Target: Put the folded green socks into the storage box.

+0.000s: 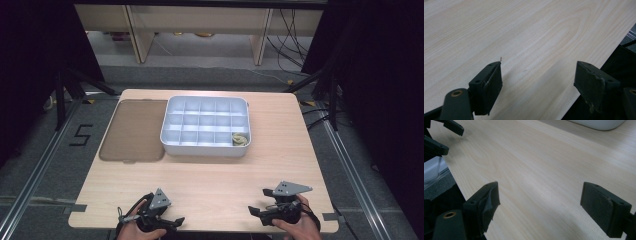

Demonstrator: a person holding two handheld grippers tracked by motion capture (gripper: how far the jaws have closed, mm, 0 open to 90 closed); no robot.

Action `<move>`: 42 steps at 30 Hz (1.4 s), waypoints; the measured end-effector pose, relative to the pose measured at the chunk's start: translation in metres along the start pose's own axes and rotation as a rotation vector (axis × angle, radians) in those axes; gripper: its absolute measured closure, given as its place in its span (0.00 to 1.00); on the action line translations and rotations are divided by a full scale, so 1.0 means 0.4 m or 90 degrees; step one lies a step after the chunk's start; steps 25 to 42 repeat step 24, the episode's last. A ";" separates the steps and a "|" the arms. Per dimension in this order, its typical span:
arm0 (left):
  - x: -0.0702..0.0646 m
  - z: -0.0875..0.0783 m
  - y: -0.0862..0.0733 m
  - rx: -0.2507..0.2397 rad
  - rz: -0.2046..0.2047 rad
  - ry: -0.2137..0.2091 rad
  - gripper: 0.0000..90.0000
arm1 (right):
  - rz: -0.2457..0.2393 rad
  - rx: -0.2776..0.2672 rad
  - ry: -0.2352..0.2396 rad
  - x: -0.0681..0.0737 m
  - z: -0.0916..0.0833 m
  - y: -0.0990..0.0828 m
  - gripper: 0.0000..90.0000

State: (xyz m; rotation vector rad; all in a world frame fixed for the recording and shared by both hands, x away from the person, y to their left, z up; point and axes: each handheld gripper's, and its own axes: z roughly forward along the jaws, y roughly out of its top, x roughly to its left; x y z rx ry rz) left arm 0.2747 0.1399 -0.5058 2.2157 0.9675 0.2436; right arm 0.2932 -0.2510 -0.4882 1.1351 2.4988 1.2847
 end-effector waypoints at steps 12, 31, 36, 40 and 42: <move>-0.001 -0.001 0.001 0.002 0.005 0.001 0.24 | -0.031 0.006 0.002 0.013 0.003 -0.031 0.18; -0.001 0.001 -0.001 0.004 0.002 -0.001 0.24 | -0.026 0.007 -0.012 0.021 0.004 -0.036 0.18; -0.001 0.001 -0.001 0.004 0.002 -0.001 0.24 | -0.026 0.007 -0.012 0.021 0.004 -0.036 0.18; -0.001 0.001 -0.001 0.004 0.002 -0.001 0.24 | -0.026 0.007 -0.012 0.021 0.004 -0.036 0.18; -0.001 0.001 -0.001 0.004 0.002 -0.001 0.24 | -0.026 0.007 -0.012 0.021 0.004 -0.036 0.18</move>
